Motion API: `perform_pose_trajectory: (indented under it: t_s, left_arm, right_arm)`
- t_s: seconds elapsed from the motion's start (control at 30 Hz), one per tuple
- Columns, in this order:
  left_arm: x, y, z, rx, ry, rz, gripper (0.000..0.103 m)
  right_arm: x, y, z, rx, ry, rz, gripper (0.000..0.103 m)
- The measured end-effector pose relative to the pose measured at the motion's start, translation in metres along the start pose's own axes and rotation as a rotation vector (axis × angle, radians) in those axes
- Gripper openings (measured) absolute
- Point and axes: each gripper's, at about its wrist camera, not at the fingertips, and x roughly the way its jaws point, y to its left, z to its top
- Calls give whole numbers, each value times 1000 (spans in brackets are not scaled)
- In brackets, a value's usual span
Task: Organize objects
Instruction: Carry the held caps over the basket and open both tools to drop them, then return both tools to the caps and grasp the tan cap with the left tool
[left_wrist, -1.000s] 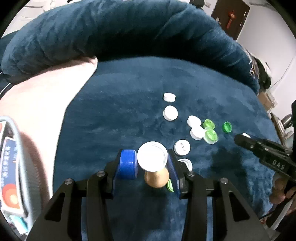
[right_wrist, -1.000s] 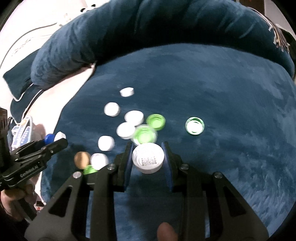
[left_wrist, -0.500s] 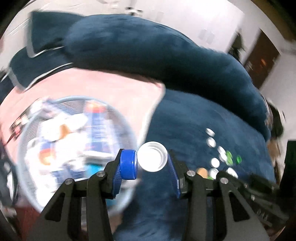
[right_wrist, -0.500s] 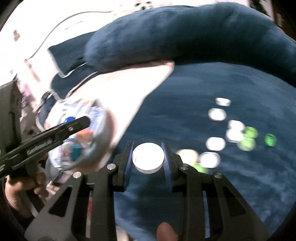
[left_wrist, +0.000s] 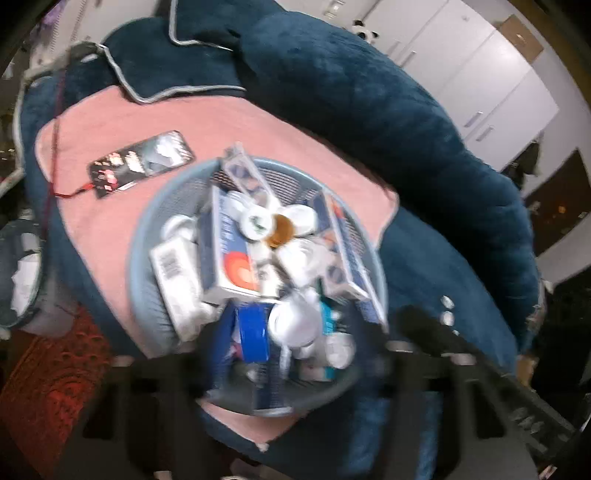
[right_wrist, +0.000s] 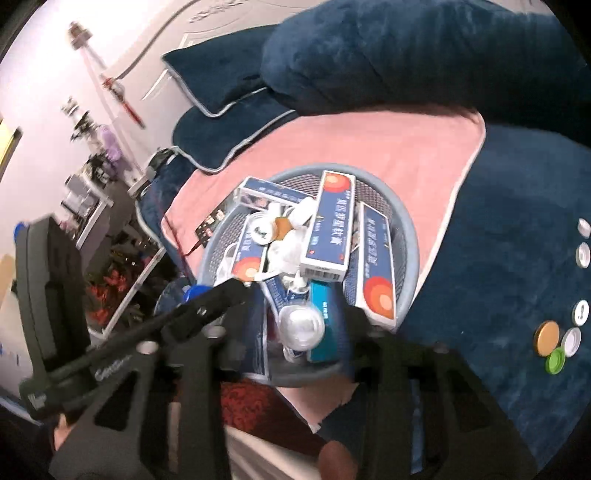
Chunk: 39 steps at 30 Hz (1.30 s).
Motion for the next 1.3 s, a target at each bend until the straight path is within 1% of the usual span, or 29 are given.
perform_pose_trajectory:
  t_s: [0.03,0.07,0.13,0.2,0.3,0.43,0.53,0.63,0.83,1.07,1.2,1.3]
  left_arm:
    - [-1,1,0,-5,-12,22,100]
    - [-2,3,1,-13,-26,29,102]
    - [-1,2,3,-12,-25,25,102]
    - [0,-3,2,8,-23,33,102]
    - [1,-13,1,56,-21,56,102]
    - [-2,-21,-2,95,-29,92,102]
    - [-3,-30,-6,121,-43,126,102]
    - [-1,-41,-10,151,-48,142,102]
    - [7,-71,-22,210,-23,135,102]
    - [22,-115,-43,305,21,111,102]
    - [42,-146,-64,369,66,84,102]
    - [65,-171,-85,429,115,62,102]
  right_arm:
    - [-6,-4,-1,12,-15,0,58]
    - [-11,-6,0,17,-27,6,63]
    - [-23,-11,-1,14,-43,0,91]
    - [-32,-14,-2,1,-69,-21,98]
    - [-39,-14,-1,-27,-83,-54,99]
    - [-50,-21,-6,-35,-88,-69,99]
    - [-59,-35,-14,-32,-80,-85,100]
    - [-68,-52,-25,-20,-63,-113,100]
    - [-91,-95,-45,18,-39,-186,101]
    - [-127,-142,-54,67,-48,-254,101]
    - [-146,-173,-56,88,-56,-310,101]
    - [-158,-207,-62,178,-73,-340,102]
